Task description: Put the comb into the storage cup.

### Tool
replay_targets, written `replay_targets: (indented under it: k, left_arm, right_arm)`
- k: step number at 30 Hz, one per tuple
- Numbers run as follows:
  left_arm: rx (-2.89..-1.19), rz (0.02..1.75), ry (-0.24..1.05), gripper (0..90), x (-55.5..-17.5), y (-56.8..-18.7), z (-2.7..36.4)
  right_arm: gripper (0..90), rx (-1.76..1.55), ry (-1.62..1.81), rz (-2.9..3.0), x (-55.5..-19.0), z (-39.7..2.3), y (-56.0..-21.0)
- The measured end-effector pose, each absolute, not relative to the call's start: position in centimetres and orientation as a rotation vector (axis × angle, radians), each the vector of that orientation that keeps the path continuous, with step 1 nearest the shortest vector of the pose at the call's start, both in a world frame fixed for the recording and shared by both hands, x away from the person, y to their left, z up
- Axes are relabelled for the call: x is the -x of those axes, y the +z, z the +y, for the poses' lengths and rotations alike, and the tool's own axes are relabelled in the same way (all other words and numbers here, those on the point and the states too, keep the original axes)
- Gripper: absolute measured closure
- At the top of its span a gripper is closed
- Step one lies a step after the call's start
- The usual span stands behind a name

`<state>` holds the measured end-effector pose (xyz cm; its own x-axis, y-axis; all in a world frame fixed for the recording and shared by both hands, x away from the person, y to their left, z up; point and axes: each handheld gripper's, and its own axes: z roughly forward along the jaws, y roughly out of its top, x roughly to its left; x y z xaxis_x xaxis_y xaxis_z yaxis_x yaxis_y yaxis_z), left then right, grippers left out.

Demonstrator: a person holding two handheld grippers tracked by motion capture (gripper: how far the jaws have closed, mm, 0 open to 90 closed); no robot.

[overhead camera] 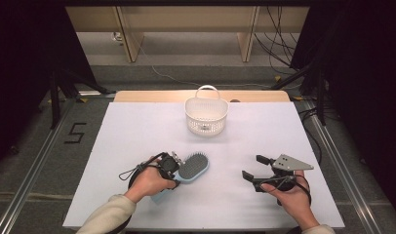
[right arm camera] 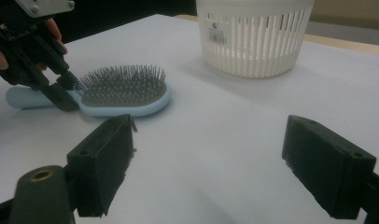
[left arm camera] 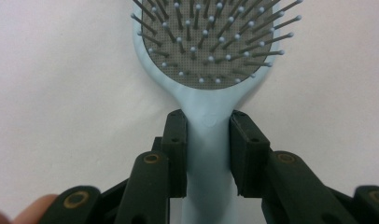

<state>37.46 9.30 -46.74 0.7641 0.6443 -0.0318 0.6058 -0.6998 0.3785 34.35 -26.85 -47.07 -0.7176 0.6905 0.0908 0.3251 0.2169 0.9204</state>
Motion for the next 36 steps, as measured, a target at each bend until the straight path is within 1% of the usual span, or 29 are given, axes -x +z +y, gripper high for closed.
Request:
replay_targets:
  k: [14, 22, 25, 36]
  left_arm:
    - [-2.589, 0.919, 0.154, 69.8, -37.30, -46.78, 9.43]
    - [-2.571, 0.901, 0.209, 69.8, -37.48, -46.62, 9.79]
    - [-2.546, 0.891, 0.241, 69.8, -37.45, -46.48, 9.85]
    - [-2.450, 0.852, 0.280, 69.8, -37.30, -46.02, 9.80]
  right_arm:
    - [17.5, -0.944, 1.501, 2.156, -34.29, -26.86, -47.01]
    - [17.4, -0.945, 1.504, 2.152, -34.27, -26.87, -46.97]
    - [17.4, -0.946, 1.505, 2.152, -34.27, -26.88, -46.97]
    - [17.4, -0.941, 1.507, 2.152, -34.23, -26.87, -46.95]
